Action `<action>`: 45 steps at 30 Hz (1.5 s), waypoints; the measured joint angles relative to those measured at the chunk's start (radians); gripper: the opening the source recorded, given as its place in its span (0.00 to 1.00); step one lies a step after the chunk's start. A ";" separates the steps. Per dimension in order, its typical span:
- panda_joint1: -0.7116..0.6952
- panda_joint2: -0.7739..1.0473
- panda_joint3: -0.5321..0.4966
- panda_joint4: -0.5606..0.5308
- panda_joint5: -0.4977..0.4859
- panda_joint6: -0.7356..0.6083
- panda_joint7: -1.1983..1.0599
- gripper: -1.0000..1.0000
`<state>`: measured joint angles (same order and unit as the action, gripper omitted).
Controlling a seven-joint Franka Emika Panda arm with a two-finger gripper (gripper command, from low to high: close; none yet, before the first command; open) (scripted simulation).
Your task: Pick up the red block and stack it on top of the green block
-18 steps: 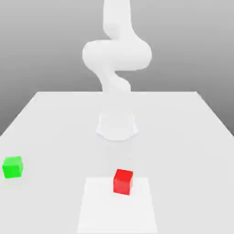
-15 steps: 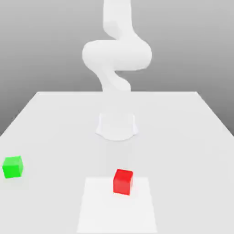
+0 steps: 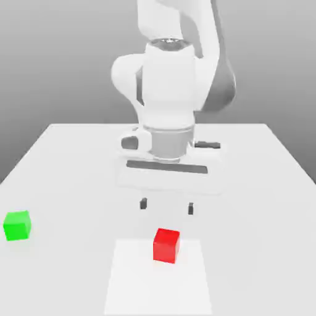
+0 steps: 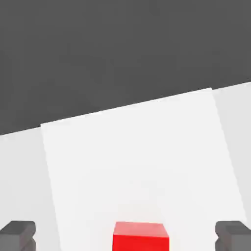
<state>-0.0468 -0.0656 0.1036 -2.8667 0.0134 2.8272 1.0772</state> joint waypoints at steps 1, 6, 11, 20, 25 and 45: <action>-0.001 0.044 -0.001 -0.004 -0.008 0.035 0.010 0.50; 0.035 0.233 -0.054 0.013 -0.078 0.194 0.065 0.50; 0.044 0.259 -0.064 0.017 -0.086 0.216 0.072 0.00; 0.028 0.067 -0.029 -0.011 -0.017 0.052 0.022 0.00; -0.128 0.012 -0.108 0.035 0.005 -0.048 0.090 0.00; -0.655 0.266 -0.308 0.262 0.108 -0.028 0.342 1.00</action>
